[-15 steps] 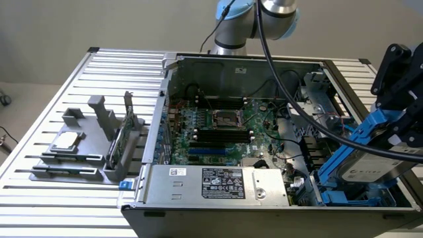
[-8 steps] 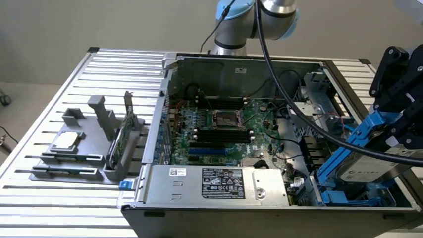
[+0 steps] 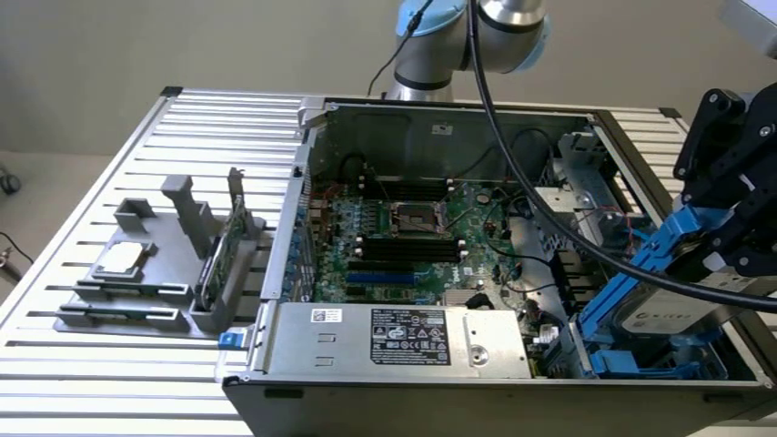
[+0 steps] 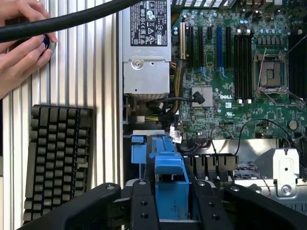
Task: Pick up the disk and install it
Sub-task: 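Pick up the disk, then insert the disk into the insertion slot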
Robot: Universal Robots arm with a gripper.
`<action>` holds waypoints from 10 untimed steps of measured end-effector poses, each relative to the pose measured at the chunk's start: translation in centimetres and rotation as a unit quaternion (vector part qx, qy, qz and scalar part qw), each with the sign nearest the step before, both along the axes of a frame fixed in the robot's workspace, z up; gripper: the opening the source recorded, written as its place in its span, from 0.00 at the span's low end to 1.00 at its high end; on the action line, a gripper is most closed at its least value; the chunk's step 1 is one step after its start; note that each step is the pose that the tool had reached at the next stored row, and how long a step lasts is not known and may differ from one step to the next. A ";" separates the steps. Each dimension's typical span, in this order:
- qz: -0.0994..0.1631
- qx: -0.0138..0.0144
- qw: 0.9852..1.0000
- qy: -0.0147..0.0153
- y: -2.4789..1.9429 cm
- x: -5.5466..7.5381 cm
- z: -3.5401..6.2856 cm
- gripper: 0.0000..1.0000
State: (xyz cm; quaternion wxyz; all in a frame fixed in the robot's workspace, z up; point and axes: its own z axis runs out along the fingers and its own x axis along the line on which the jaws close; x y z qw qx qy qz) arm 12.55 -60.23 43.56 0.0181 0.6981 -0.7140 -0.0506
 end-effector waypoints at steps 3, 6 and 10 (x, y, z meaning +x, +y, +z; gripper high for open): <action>0.002 0.002 1.000 0.000 -0.04 0.0 -0.05 0.33; 0.004 0.002 1.000 0.000 -0.16 0.0 -0.05 0.33; 0.007 0.002 1.000 0.000 -0.30 0.0 -0.11 0.33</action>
